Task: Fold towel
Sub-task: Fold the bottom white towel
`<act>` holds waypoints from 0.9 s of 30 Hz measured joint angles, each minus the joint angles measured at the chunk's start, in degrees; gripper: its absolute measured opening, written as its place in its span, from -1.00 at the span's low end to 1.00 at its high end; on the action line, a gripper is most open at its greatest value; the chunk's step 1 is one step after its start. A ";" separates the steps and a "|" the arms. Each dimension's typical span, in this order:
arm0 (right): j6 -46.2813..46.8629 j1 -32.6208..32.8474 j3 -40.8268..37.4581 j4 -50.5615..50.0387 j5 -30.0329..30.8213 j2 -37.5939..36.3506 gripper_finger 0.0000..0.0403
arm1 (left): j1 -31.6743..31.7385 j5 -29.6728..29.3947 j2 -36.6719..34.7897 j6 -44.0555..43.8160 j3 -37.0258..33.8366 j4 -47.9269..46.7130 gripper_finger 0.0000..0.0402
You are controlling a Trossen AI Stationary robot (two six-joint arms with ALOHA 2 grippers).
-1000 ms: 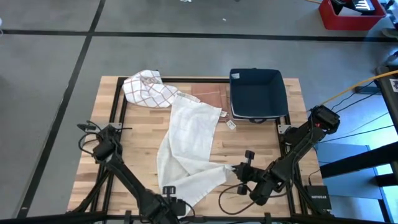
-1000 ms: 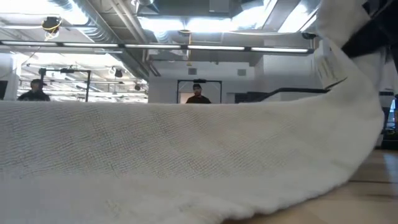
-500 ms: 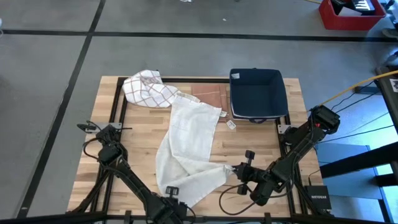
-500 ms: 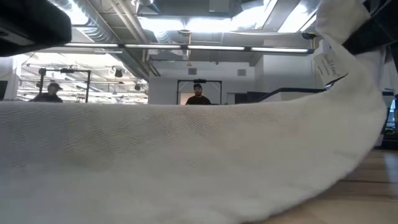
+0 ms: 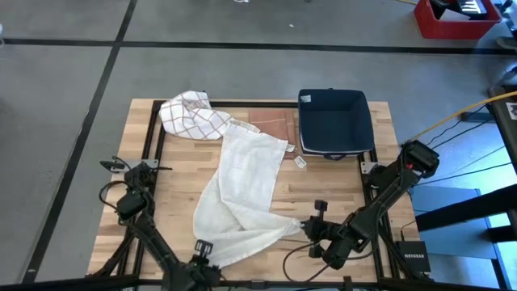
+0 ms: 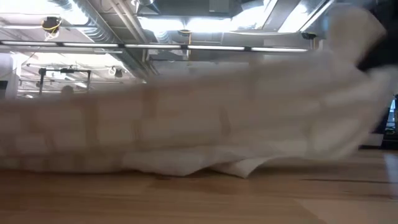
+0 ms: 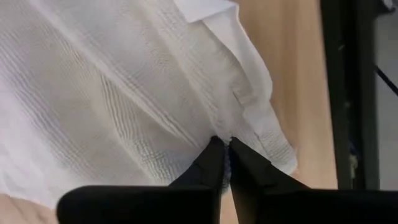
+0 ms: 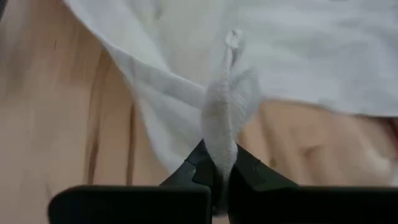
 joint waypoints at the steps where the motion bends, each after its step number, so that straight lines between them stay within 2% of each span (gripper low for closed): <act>1: -0.20 -0.02 -0.02 0.06 -1.17 1.15 -0.91 | -0.50 -1.49 0.00 0.09 0.00 0.72 -0.91; 6: -0.21 -0.83 -0.04 0.57 -2.80 6.29 -0.91 | -0.69 -2.60 0.04 2.69 0.00 3.55 -0.71; 10: -0.22 -1.32 -0.13 0.47 -5.18 7.52 -0.87 | 0.17 -2.29 0.04 2.67 0.00 5.53 -0.50; 16: -0.20 -1.07 -0.11 0.96 -5.19 7.49 -0.55 | 1.59 5.60 0.04 -2.88 3.69 5.70 -0.23; 22: -0.27 -1.13 -0.11 0.84 -5.62 7.47 -0.21 | 1.12 6.80 0.04 -13.93 5.60 8.72 -0.17; 27: -0.33 -1.13 -0.11 0.08 -9.17 7.43 -0.07 | 0.58 6.81 0.31 -16.80 4.51 13.92 -0.22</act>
